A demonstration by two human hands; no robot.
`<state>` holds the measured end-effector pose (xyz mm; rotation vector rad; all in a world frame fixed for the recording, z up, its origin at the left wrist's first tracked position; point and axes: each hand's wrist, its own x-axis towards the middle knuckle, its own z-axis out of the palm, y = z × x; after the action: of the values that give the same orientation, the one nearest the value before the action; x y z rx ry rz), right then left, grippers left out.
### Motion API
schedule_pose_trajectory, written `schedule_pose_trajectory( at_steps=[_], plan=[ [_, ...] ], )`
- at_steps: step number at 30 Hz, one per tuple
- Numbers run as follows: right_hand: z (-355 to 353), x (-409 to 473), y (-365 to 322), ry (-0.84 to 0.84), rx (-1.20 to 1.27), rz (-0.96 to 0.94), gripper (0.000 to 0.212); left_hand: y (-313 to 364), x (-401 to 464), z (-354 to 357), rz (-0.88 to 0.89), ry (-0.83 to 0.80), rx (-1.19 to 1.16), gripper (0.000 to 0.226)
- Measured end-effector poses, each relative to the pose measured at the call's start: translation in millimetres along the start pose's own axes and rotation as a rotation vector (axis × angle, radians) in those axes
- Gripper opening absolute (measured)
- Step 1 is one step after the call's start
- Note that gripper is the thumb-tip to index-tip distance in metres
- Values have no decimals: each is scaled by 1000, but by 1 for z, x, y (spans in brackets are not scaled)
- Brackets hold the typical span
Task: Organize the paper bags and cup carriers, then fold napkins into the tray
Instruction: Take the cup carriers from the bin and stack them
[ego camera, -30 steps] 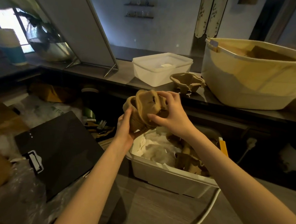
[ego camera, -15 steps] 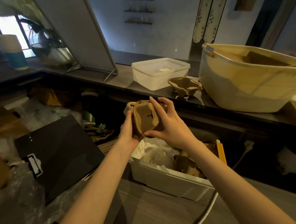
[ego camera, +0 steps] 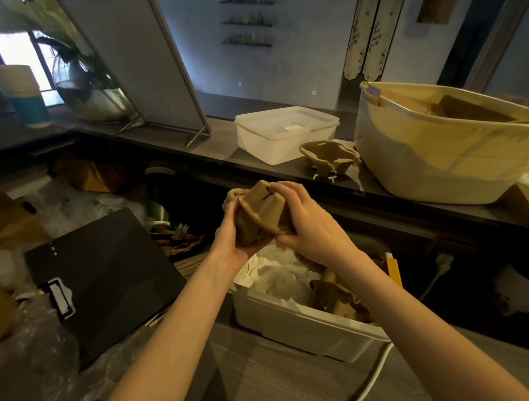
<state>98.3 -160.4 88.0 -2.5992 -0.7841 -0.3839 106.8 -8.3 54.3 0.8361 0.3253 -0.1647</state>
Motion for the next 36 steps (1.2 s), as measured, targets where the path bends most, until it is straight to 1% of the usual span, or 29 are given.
schedule_pose_trajectory(
  at_steps=[3, 4, 5, 6, 7, 8, 10, 11, 13, 16, 19, 24, 28, 30, 32, 34, 36],
  plan=[
    [-11, 2, 1, 167, 254, 119, 61, 3, -1, -2, 24, -74, 84, 34],
    [-14, 3, 1, 226, 380, 171, 51, 4, 0, -4, 34, -86, 125, 35],
    [-17, 3, 1, 284, 504, 219, 40, 4, 0, -6, 47, -95, 163, 42],
    [-21, 4, 2, 333, 600, 260, 28, 4, 0, -7, 56, -101, 193, 50],
    [-24, 5, 3, 369, 668, 301, 18, 4, -1, -8, 63, -112, 212, 53],
    [-26, 6, 6, 370, 716, 343, 17, 4, -2, -9, 72, -125, 224, 52],
    [-27, 8, 12, 268, 784, 438, 24, 3, -3, -9, 67, -170, 237, 51],
    [-27, 8, 14, 194, 782, 484, 26, 2, -3, -10, 63, -204, 245, 55],
    [-25, 9, 19, 69, 685, 537, 29, 1, -5, -9, 57, -259, 289, 57],
    [-23, 11, 23, -32, 462, 571, 30, 0, -10, -6, 58, -262, 358, 38],
    [-22, 12, 28, -74, 206, 544, 28, -3, -11, -5, 62, -267, 389, 33],
    [-16, 4, 29, -96, -63, 473, 33, -8, -16, 4, 2, -344, 403, 36],
    [-10, -6, 33, -138, -300, 423, 41, -15, -13, 10, -20, -361, 474, 24],
    [-15, -9, 38, -217, -303, 427, 46, -18, -11, 10, -7, -345, 500, 34],
    [-23, -10, 46, -259, -108, 475, 49, -18, -11, 11, 2, -340, 465, 35],
    [-29, -13, 56, -192, 95, 551, 45, -19, -8, 10, 8, -321, 372, 33],
    [-30, -21, 68, -106, 91, 599, 34, -19, -5, 11, 26, -282, 272, 27]
  ],
)
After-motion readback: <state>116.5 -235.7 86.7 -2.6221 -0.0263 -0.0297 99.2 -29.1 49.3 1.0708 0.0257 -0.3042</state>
